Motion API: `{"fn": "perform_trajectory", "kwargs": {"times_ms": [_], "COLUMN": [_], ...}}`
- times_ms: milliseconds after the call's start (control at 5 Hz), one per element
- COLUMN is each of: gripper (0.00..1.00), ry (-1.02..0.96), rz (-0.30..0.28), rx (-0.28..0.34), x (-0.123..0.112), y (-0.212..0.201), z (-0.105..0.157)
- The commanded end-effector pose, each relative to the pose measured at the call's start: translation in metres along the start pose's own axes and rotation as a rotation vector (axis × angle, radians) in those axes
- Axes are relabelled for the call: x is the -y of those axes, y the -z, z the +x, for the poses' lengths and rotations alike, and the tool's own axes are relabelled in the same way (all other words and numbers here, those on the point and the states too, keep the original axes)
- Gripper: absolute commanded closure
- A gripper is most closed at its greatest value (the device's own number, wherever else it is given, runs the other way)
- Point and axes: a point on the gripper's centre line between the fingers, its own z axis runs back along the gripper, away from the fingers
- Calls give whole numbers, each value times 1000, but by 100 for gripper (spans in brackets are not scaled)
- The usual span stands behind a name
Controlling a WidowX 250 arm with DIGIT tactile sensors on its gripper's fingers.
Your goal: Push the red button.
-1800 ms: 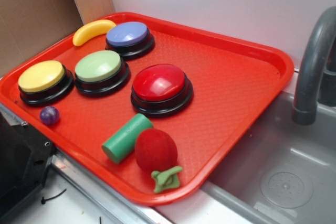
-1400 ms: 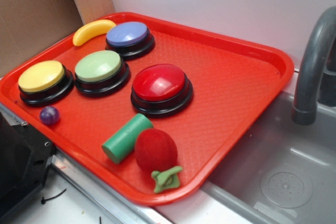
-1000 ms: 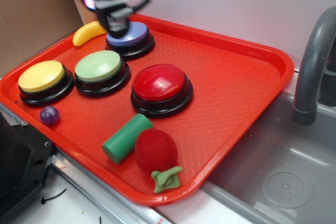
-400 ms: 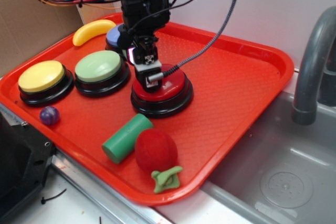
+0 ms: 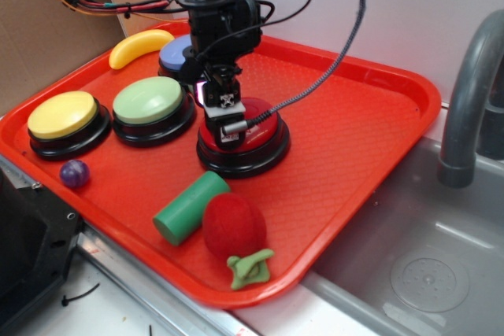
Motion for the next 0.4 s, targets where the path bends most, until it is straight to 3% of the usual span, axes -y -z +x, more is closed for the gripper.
{"fn": "perform_trajectory", "kwargs": {"times_ms": [0, 200], "gripper": [0, 0], "ry": [-48, -65], "rz": [35, 45], "rx": [92, 96], "x": [4, 2], "y": [-63, -75], "z": [1, -2]}}
